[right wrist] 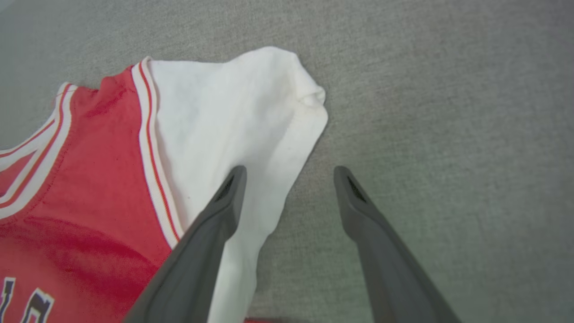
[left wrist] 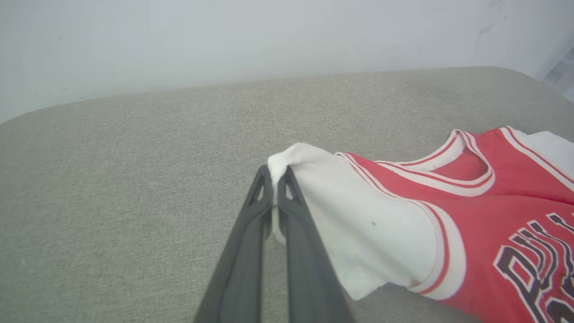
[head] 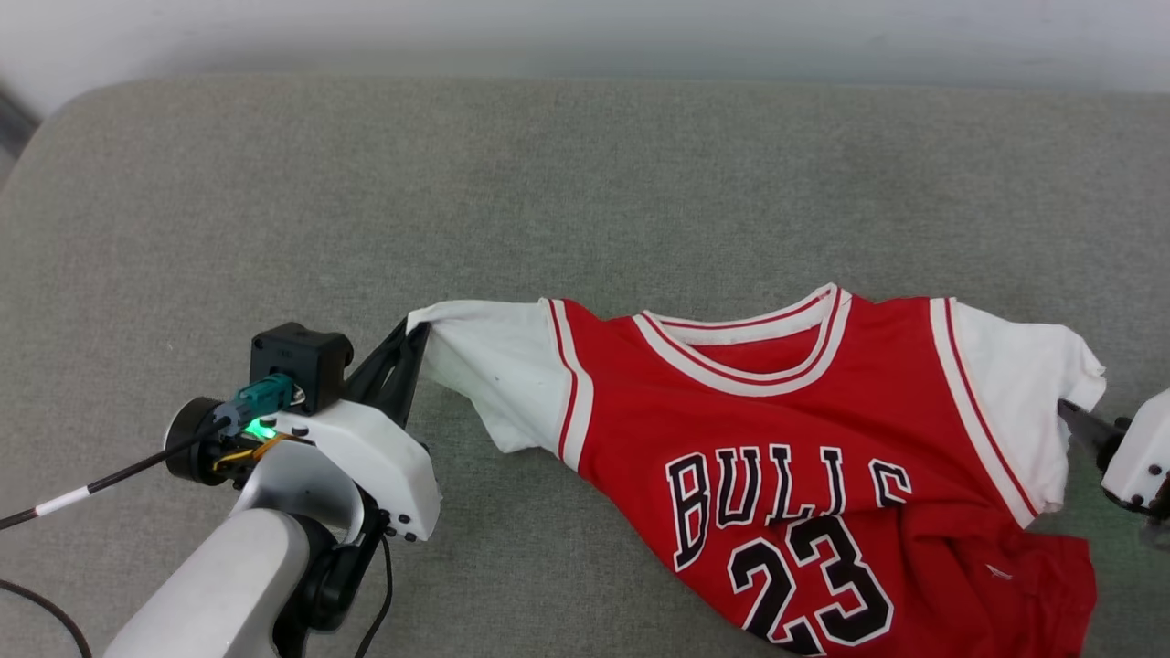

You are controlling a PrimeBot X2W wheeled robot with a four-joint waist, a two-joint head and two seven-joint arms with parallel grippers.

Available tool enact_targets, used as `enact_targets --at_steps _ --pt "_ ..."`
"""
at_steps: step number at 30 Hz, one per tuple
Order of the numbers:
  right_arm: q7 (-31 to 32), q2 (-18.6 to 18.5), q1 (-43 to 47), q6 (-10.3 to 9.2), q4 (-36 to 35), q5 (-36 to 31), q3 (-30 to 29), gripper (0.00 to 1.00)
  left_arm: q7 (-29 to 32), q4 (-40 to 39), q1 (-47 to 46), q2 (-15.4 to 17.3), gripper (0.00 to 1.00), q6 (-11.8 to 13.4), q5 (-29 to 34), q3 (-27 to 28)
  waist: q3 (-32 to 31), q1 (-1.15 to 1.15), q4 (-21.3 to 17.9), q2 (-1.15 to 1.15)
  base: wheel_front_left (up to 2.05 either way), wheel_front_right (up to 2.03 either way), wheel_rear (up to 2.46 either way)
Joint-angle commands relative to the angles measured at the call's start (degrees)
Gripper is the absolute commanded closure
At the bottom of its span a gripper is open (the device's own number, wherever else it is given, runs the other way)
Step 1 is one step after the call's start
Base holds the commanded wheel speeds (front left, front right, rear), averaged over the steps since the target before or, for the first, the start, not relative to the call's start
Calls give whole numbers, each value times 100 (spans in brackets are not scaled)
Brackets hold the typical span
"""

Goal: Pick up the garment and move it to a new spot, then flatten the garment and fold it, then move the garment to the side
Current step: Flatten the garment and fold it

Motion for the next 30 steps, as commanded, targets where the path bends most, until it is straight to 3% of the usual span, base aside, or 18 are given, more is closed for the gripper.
enact_targets --at_steps 1,7,13,14,15,21,25,26,30 --pt "65 -67 -227 -2 116 -104 -23 0 -30 -73 -127 -14 100 20 60 0 263 -1 154 0 0 0 0" --pt "303 -116 -898 -2 662 -432 -121 0 -55 -167 -291 -60 100 -50 96 -50 627 -1 266 0 0 0 0" --pt "797 60 -925 -5 1251 -695 -167 2 -105 -85 -302 -84 100 -87 67 -75 713 -1 289 0 0 0 0" --pt "872 128 -916 -5 1310 -722 -187 63 -117 -66 -292 -87 100 -93 58 -75 709 -1 281 0 0 0 0" --pt "927 168 -917 -4 1343 -750 -190 100 -122 -50 -280 -89 100 -98 51 -73 700 -1 270 0 0 0 0" --pt "385 -105 -1160 -1 764 -878 160 100 -284 184 -275 -1 100 -71 56 33 247 -1 63 0 0 0 0" --pt "4 -224 -1198 -2 385 -782 688 100 -486 409 -448 95 100 18 40 282 -425 -1 -156 0 0 0 0" --pt "-238 -310 -1251 -3 289 -737 860 100 -565 682 -603 67 100 -77 -47 390 -755 -1 -239 0 0 0 0" --pt "-563 -347 -1432 -2 223 -770 1053 100 -564 1116 -1082 -46 100 -258 -112 414 -1035 -1 -284 0 0 0 0"
